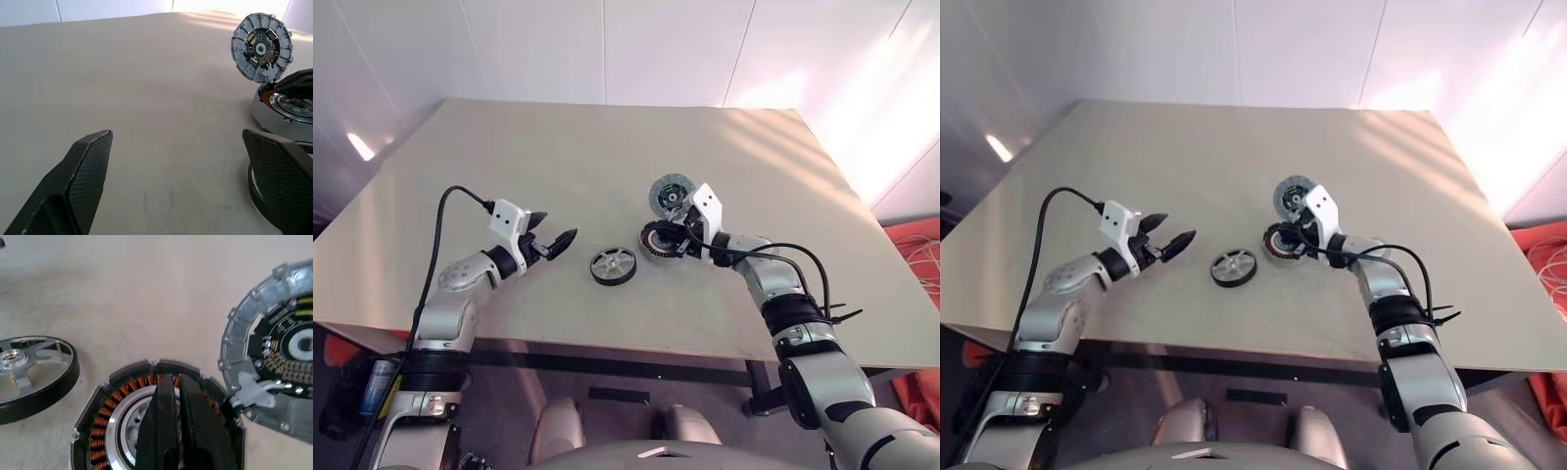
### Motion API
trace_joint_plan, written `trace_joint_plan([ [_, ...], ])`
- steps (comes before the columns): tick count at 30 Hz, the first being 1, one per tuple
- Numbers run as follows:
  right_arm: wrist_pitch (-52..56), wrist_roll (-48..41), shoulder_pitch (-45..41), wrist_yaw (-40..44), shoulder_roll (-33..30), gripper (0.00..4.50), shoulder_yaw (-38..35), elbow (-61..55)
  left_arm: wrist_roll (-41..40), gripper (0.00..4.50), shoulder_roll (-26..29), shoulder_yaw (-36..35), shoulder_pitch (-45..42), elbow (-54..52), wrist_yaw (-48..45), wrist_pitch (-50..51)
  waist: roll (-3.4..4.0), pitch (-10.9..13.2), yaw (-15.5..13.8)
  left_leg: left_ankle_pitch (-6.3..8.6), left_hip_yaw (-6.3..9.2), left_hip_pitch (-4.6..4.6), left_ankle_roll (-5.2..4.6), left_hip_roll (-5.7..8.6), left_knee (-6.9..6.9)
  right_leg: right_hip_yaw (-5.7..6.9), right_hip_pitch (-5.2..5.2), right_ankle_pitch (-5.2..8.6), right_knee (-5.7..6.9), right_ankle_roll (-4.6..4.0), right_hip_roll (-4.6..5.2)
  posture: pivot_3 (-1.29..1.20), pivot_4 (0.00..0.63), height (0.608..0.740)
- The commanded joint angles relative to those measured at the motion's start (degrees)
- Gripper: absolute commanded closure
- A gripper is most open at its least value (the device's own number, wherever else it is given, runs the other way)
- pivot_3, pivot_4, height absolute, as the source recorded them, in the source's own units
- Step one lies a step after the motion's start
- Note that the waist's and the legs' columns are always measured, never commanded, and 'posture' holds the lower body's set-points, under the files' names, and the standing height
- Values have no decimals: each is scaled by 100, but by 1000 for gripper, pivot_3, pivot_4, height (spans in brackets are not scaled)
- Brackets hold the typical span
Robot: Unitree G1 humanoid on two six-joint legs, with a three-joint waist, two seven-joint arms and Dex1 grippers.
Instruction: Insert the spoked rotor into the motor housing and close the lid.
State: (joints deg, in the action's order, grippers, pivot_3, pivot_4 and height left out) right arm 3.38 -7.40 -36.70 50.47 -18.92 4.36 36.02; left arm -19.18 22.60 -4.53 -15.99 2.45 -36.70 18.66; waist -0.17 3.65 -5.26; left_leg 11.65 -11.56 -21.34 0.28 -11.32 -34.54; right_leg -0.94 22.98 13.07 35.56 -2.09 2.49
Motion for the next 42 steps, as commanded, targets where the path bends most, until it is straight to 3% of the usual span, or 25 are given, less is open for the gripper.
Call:
trace_joint_plan([
  [1,46,-178,-217,33,-41,4318,-165,-451,-31,0,45,-26,-142,-280,24,25,0,0,-3,0,0,0,0,0,0,0,1,0,0,0,0,0,0,740],
  [14,-11,345,289,-149,-16,4318,264,-49,-28,0,90,-85,-133,-206,-1,-16,-2,-1,5,0,0,0,0,2,0,0,-3,0,-3,0,1,0,0,740],
  [25,184,-51,-116,-189,-133,4318,-125,-737,68,0,40,-62,-145,393,-164,-500,-1,0,-7,-1,0,0,2,2,1,0,-1,0,-1,0,1,0,0,740],
  [35,244,25,-22,-109,-300,4318,-24,-1114,124,0,1,-92,-178,895,-244,-896,-1,0,-14,0,0,-3,1,3,2,0,2,0,-2,1,1,0,0,740],
  [42,260,8,134,-131,-545,4318,-107,-1289,-304,0,-124,-205,-222,805,-187,-44,-1,0,-18,-1,0,-3,1,3,2,1,2,0,-2,1,1,0,0,740],
])
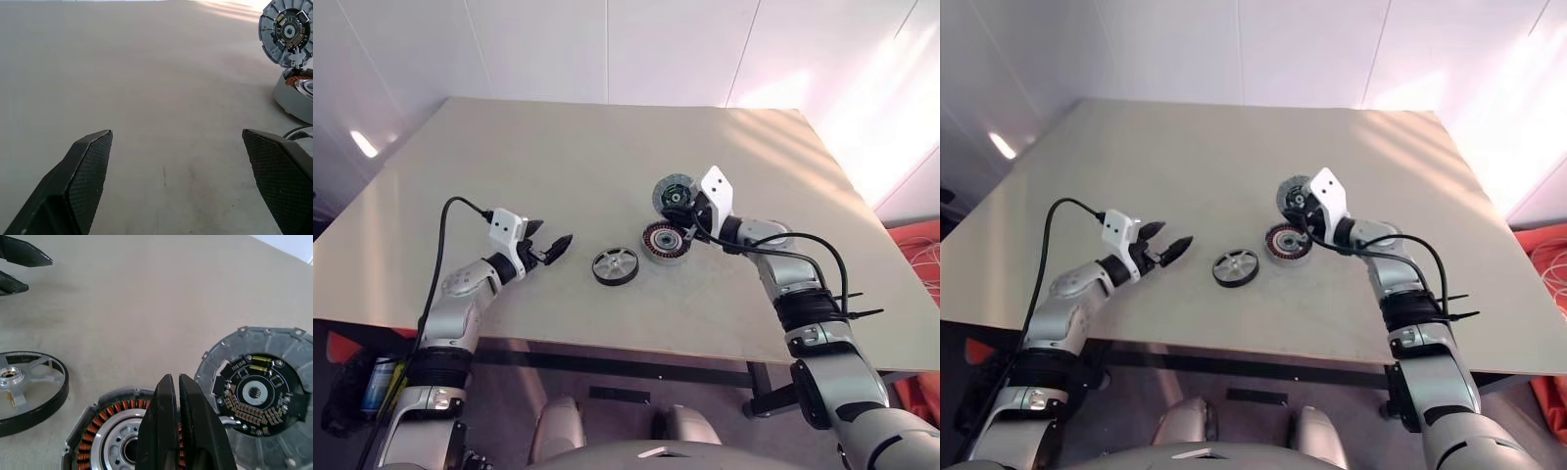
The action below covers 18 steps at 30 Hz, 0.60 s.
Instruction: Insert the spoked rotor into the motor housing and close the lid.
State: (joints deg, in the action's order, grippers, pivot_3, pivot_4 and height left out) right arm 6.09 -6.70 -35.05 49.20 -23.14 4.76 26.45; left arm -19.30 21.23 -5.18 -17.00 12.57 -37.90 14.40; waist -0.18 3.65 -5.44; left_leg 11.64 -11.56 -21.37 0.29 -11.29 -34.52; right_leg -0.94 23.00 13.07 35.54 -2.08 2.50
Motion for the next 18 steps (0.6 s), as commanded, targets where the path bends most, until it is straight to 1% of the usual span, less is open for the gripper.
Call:
trace_joint_plan([
  [1,-5,-72,-15,-5,-156,4318,-156,-361,-400,0,15,-154,-118,-251,-116,549,0,0,-1,0,0,0,0,0,0,0,1,0,1,0,0,0,0,740],
  [4,35,-106,8,-46,-218,4318,-191,-424,-824,0,74,-180,-58,-462,-271,1337,0,0,9,0,0,1,0,-1,0,0,1,0,1,0,-1,0,0,740],
  [7,67,-123,32,-75,-234,4318,-194,-484,-1056,0,254,-97,20,-653,-329,2231,0,0,11,0,0,2,0,-1,0,0,1,0,2,-1,-1,0,0,740],
  [12,89,-128,77,-114,-225,4318,-186,-532,-1597,0,335,-295,-44,-892,-297,3303,0,0,6,0,-1,2,0,0,0,-1,0,0,0,-1,0,0,0,740],
  [15,101,-142,93,-117,-218,4318,-186,-559,-1900,0,340,-379,-134,-1034,-166,4024,1,1,3,0,-1,2,0,2,0,-1,-2,0,0,-1,0,0,0,740],
  [18,91,-139,83,-123,-205,4318,-177,-516,-2190,0,240,-437,-266,-1097,-104,4518,1,1,4,0,-1,3,0,2,0,-1,-2,0,1,-1,0,0,0,740],
])
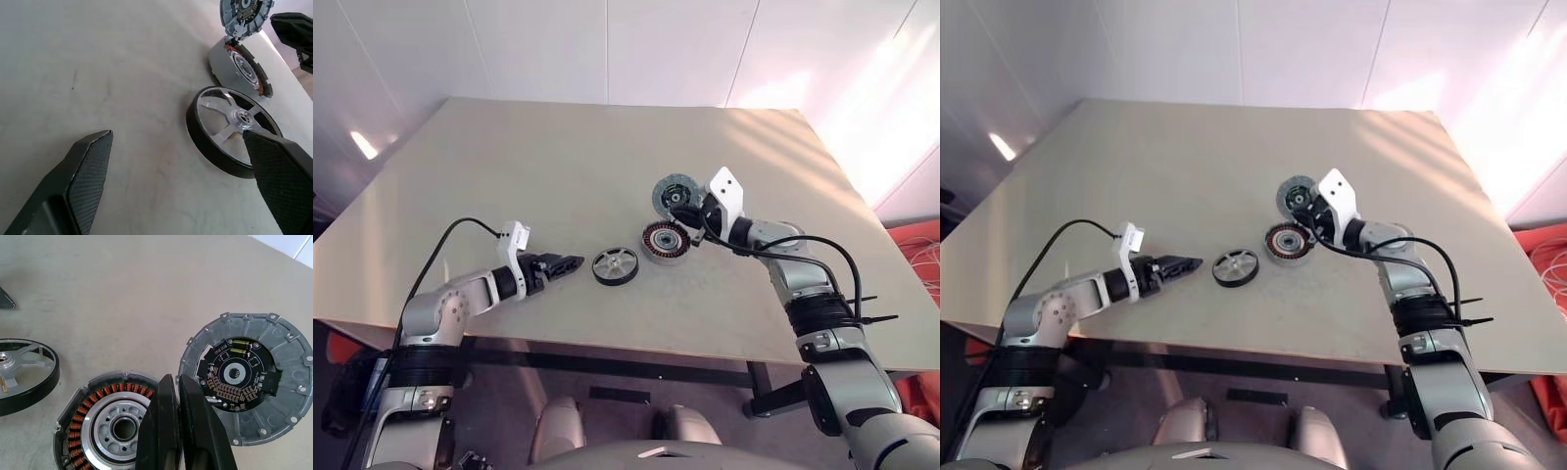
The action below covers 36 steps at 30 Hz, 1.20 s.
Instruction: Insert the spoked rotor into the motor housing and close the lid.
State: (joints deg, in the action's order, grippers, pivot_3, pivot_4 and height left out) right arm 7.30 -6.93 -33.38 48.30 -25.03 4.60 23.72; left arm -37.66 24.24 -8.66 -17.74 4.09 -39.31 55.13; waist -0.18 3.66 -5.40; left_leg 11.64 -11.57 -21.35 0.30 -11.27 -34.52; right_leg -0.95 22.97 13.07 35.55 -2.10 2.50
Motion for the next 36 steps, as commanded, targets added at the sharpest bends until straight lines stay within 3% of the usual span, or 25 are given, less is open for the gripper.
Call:
trace_joint_plan([
  [1,-31,-116,-85,-35,-11,4318,-158,-234,-466,0,-141,-118,-283,-213,78,610,0,0,-1,0,0,0,0,0,0,0,0,0,0,0,0,0,0,740],
  [10,-28,-106,-82,-60,17,4318,-144,-238,-943,0,-981,-270,-1160,669,450,1669,-1,1,-7,0,1,0,-1,6,-1,0,-4,0,-2,0,3,0,0,740],
  [31,-69,-103,-132,-134,23,4318,-156,-193,-1644,0,-1458,-1515,-1194,1170,1015,2620,-2,1,-5,2,4,-3,-8,13,-1,1,-4,0,-7,0,9,0,0,740],
  [36,-85,-110,-157,-138,46,4350,-160,-183,-1595,1520,-1454,-1499,-1122,1257,1033,2611,-3,2,-3,3,5,-3,-9,13,-1,1,-4,0,-8,0,8,0,0,740],
])
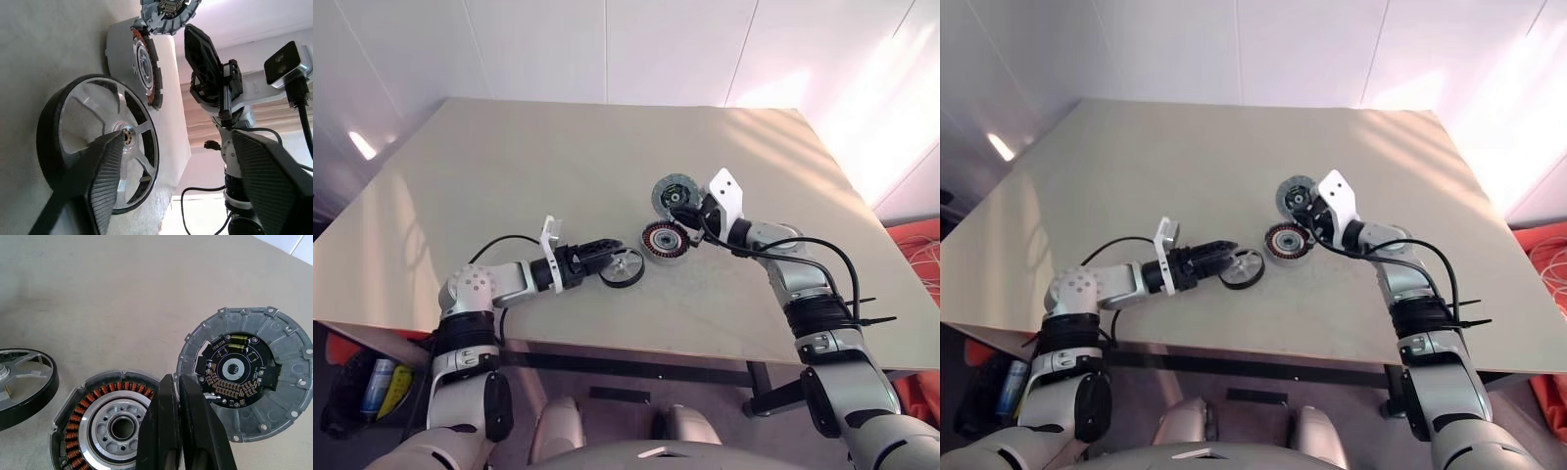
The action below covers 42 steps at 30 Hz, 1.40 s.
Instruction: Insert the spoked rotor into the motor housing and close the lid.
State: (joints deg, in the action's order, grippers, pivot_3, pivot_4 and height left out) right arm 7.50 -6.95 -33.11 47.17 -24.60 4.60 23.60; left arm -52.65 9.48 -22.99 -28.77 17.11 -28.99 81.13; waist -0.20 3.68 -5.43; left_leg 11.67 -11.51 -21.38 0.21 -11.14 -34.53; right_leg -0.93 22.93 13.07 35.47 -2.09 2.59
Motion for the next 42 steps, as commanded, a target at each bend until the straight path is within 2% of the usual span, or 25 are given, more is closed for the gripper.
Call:
trace_joint_plan([
  [1,-107,-105,-191,-28,7,4350,-159,-166,-93,1520,28,-68,-16,-25,1,5,0,0,0,0,0,0,0,0,0,0,0,0,-1,0,0,0,0,740],
  [14,89,-220,-80,2,-42,4350,-225,-390,-382,1520,151,-267,150,-452,-72,-36,-1,1,2,2,0,-3,-3,-1,0,1,0,0,-5,0,0,0,0,740],
  [26,139,-221,9,-36,-99,4350,-209,-523,-589,1520,198,-571,441,-505,326,995,-1,2,7,2,1,-3,-3,0,1,2,0,0,-6,0,0,0,0,740],
  [31,145,-209,-3,-45,-95,4350,-210,-509,-577,1520,-3,-557,409,-528,432,1126,-1,2,1,1,2,-2,-3,8,1,2,-4,0,-7,1,8,0,0,740],
  [42,144,-192,49,-48,-120,4350,-208,-531,-880,1520,103,-406,496,-512,357,1137,-2,2,3,4,3,-2,-8,14,1,3,-4,1,-8,2,14,0,0,740],
])
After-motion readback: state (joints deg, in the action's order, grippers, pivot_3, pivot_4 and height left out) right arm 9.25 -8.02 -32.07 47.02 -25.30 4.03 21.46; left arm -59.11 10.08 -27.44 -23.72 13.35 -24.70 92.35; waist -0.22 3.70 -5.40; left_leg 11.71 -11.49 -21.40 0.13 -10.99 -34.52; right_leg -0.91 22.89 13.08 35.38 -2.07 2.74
